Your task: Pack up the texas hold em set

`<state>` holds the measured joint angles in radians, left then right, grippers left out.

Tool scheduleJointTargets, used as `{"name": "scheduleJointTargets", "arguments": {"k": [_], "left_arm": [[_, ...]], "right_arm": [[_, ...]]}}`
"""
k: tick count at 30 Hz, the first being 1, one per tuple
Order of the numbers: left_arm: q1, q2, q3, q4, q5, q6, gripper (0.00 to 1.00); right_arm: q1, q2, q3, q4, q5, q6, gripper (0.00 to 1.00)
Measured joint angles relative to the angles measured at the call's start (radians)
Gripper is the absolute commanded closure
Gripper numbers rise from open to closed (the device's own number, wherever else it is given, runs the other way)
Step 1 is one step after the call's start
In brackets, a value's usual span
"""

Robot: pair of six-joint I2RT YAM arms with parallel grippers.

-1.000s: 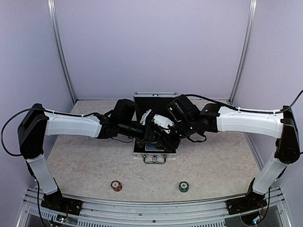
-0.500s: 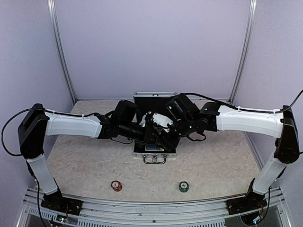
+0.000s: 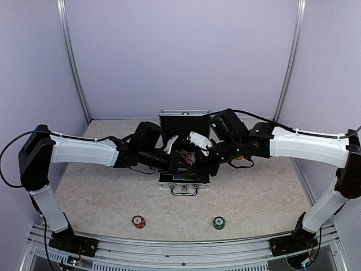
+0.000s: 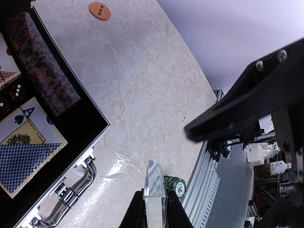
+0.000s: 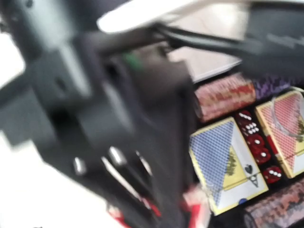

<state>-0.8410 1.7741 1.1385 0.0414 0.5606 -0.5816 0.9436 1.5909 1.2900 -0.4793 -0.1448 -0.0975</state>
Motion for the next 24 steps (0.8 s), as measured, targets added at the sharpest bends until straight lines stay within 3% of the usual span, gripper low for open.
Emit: {"name": "scheduleJointTargets", "arguments": {"k": [8, 13, 24], "left_arm": [[0.001, -0.211, -0.105, 0.017, 0.026, 0.049, 1.00], [0.001, -0.310, -0.106, 0.043, 0.056, 0.072, 1.00], [-0.013, -0.323, -0.106, 0.048, 0.096, 0.094, 1.00]], "right_arm": [[-0.205, -0.200, -0.143, 0.127, -0.361, 0.116, 0.08], [-0.213, -0.202, -0.159, 0.162, -0.504, 0.141, 0.12], [-0.213, -0.121, -0.145, 0.200, -0.690, 0.141, 0.21]]}}
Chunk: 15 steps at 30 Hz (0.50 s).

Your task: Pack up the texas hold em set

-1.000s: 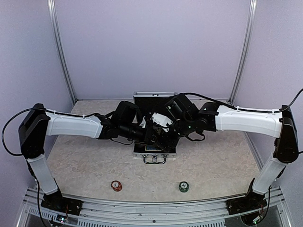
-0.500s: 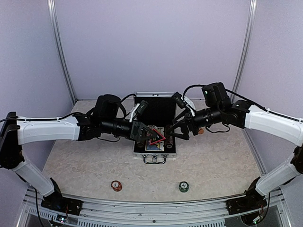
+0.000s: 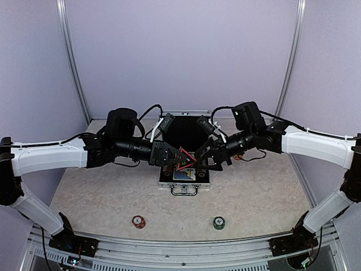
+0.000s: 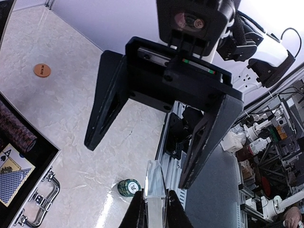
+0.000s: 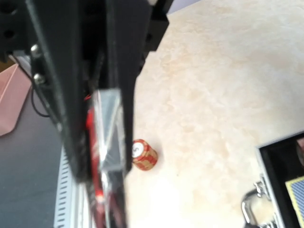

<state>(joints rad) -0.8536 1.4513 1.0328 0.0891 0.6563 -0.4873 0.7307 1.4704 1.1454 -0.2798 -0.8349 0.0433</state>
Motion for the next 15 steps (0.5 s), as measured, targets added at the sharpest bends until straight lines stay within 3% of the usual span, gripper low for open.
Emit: {"name": "scheduleJointTargets", "arguments": {"k": [15], "left_arm": [[-0.005, 0.000, -0.005, -0.002, 0.008, 0.021, 1.00]], "right_arm": [[-0.002, 0.069, 0.061, 0.001, -0.130, -0.002, 0.41]]}}
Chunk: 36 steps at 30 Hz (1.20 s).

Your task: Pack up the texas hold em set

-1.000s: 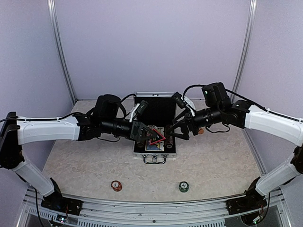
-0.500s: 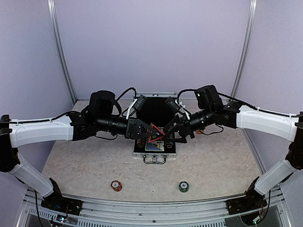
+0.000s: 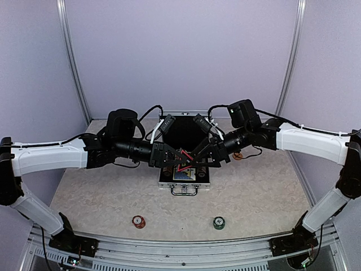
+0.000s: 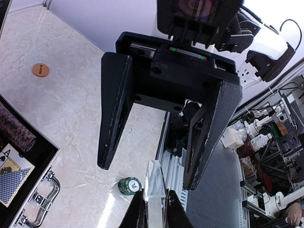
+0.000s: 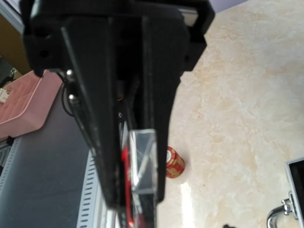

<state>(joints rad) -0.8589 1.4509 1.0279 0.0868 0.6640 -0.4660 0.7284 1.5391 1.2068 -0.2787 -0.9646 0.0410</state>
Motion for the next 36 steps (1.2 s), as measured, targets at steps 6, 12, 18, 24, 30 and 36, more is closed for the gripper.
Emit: {"name": "scheduleJointTargets", "arguments": {"k": [6, 12, 18, 24, 30, 36], "left_arm": [[0.000, -0.001, -0.008, -0.005, -0.013, 0.000, 1.00], [0.000, -0.001, -0.008, -0.005, -0.014, 0.000, 1.00], [0.000, -0.002, -0.009, -0.005, -0.014, 0.000, 1.00], [0.000, -0.005, -0.009, -0.005, -0.014, 0.000, 1.00], [0.001, -0.005, -0.013, -0.005, -0.014, 0.000, 1.00], [0.003, -0.005, -0.014, -0.005, -0.016, 0.000, 1.00]], "right_arm": [[-0.005, 0.000, -0.001, 0.002, -0.013, 0.002, 0.49], [-0.006, 0.000, -0.005, 0.002, -0.020, 0.001, 0.50], [-0.014, 0.000, -0.028, 0.008, -0.029, -0.002, 0.53], [-0.018, 0.000, -0.043, 0.022, -0.045, -0.002, 0.64], [-0.021, 0.006, -0.043, 0.044, -0.067, 0.003, 0.74], [-0.025, 0.017, -0.043, 0.062, -0.094, 0.011, 0.99]]}}
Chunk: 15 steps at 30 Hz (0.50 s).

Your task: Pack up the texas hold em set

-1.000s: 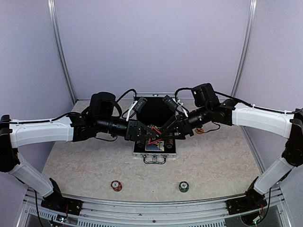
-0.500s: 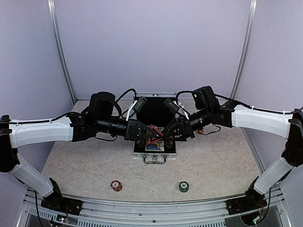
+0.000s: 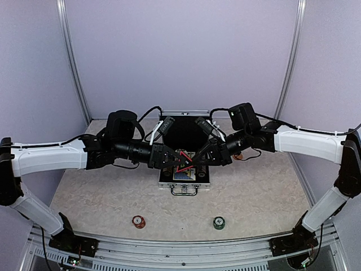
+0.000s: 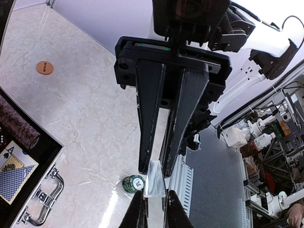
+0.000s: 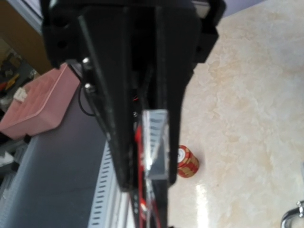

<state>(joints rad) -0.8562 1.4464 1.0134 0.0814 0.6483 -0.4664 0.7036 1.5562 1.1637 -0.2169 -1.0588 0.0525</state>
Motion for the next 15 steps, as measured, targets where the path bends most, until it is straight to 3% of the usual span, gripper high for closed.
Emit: {"name": "scheduleJointTargets", "arguments": {"k": [3, 9, 15], "left_arm": [[0.001, -0.003, -0.003, 0.002, 0.003, 0.005, 1.00], [0.002, -0.014, -0.006, 0.005, -0.005, 0.000, 0.45], [0.020, -0.039, -0.027, 0.013, -0.031, -0.010, 0.10]], "right_arm": [[0.000, 0.006, 0.000, 0.004, -0.025, 0.011, 1.00], [0.000, 0.007, -0.005, 0.023, -0.038, 0.016, 1.00], [-0.020, -0.007, -0.047, 0.054, -0.035, 0.031, 1.00]]}}
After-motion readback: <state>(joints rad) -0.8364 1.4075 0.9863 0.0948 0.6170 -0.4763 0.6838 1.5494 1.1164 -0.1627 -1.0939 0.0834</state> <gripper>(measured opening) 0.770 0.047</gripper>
